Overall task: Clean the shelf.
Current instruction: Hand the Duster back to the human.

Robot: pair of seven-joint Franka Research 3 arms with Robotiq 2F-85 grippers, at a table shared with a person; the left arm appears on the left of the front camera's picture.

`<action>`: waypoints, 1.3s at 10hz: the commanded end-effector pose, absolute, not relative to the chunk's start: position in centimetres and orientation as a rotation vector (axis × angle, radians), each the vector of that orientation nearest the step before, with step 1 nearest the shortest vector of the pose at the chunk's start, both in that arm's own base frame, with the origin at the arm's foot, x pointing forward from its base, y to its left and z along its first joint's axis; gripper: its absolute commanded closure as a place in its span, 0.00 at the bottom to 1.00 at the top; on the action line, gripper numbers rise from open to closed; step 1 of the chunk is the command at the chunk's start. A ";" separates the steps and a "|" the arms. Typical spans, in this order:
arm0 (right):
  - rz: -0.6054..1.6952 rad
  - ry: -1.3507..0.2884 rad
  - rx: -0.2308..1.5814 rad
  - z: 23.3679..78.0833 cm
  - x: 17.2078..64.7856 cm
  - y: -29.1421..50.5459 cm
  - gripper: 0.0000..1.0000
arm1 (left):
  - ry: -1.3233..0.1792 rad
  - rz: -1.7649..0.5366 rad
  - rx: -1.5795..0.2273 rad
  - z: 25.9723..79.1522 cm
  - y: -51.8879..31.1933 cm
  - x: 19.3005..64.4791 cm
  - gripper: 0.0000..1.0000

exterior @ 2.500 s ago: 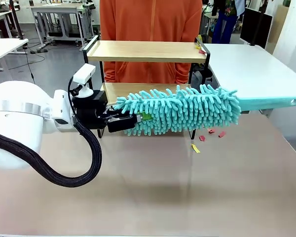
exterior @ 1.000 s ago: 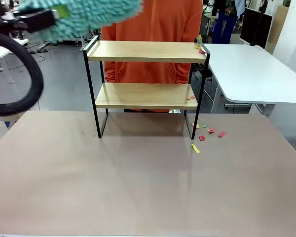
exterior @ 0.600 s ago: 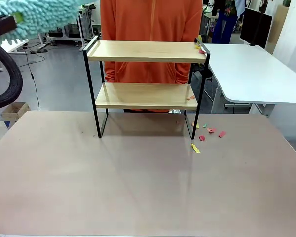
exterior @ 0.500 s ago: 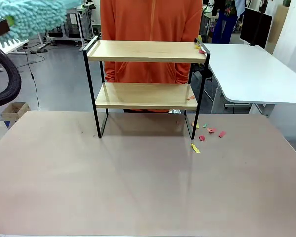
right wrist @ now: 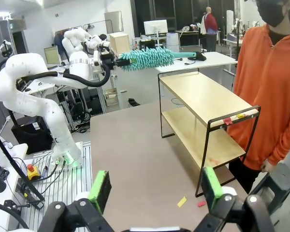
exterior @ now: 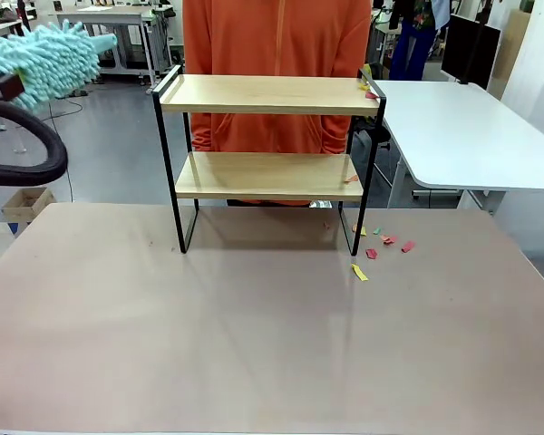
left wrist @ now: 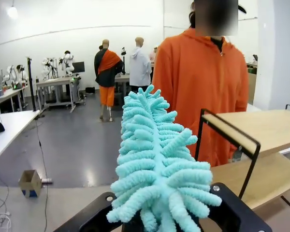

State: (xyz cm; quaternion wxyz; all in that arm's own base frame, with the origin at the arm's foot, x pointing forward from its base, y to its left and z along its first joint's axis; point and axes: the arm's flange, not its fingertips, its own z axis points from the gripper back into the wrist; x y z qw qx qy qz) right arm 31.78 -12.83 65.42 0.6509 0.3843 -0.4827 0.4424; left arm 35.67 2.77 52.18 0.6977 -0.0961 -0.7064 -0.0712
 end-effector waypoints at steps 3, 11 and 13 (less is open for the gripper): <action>1.011 -1.119 0.880 65.9 31.8 -12.9 0.00 | -1.561 -0.103 -0.230 41.2 0.9 31.5 0.83; 1.011 -1.119 0.880 65.9 31.8 -12.9 0.00 | -1.512 -0.098 -0.235 47.8 3.4 37.5 0.83; 1.011 -1.119 0.880 65.9 31.8 -12.9 0.00 | -1.512 -0.098 -0.235 47.8 3.4 37.5 0.83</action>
